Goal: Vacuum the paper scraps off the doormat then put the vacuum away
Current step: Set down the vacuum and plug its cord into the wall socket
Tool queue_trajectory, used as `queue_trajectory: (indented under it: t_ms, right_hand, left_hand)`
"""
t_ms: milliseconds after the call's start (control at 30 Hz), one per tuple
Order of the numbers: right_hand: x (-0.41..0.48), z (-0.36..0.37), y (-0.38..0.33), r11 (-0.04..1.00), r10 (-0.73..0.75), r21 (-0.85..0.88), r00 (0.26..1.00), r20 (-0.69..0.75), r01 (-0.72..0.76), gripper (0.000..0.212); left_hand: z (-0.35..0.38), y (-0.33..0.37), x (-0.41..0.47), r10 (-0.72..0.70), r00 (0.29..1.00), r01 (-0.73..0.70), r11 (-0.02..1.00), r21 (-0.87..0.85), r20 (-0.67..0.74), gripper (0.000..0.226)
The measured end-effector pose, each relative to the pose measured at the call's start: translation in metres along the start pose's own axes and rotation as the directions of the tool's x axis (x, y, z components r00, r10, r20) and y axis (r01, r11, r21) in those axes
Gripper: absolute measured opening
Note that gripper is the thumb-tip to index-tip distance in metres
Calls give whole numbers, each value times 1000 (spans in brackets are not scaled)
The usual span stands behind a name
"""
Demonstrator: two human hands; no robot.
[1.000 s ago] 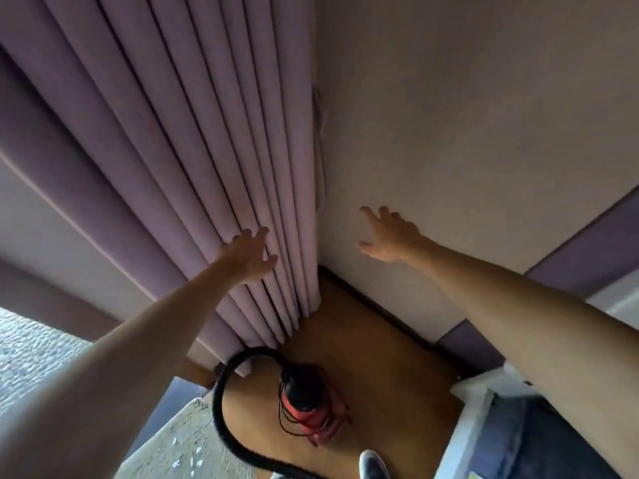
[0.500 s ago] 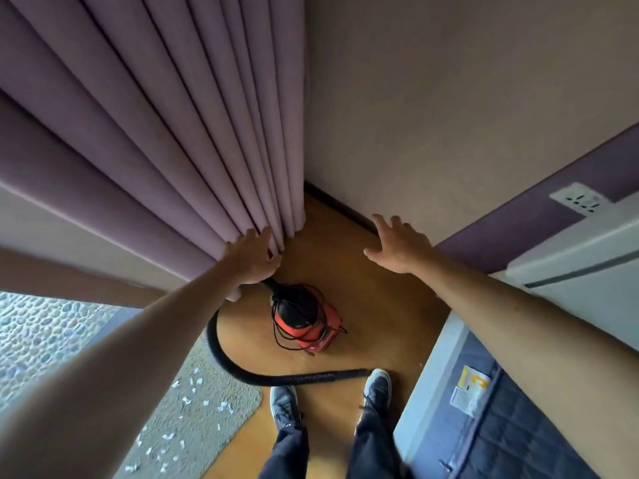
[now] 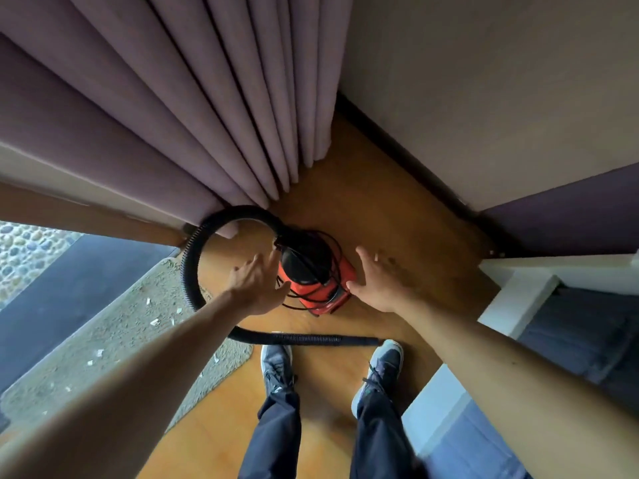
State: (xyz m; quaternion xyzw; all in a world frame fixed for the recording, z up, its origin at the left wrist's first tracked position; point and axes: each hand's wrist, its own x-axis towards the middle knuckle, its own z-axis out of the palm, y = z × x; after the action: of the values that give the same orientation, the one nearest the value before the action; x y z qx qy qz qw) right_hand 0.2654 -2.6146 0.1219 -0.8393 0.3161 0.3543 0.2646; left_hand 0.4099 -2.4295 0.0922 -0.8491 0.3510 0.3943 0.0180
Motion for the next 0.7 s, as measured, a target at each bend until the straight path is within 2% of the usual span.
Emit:
queue_trajectory:
  t_ms: [233, 500, 700]
  right_hand:
    - [75, 59, -6, 1000, -20, 2, 999, 26, 20, 73]
    - [140, 92, -9, 998, -52, -35, 998, 44, 54, 73]
    - [158, 92, -1, 998, -60, -34, 997, 49, 61, 71]
  left_hand:
    - [72, -16, 48, -13, 1000, 13, 996, -90, 0, 73]
    - [133, -11, 90, -41, 998, 49, 982, -184, 49, 64]
    - [151, 10, 97, -75, 996, 89, 915, -394, 51, 70]
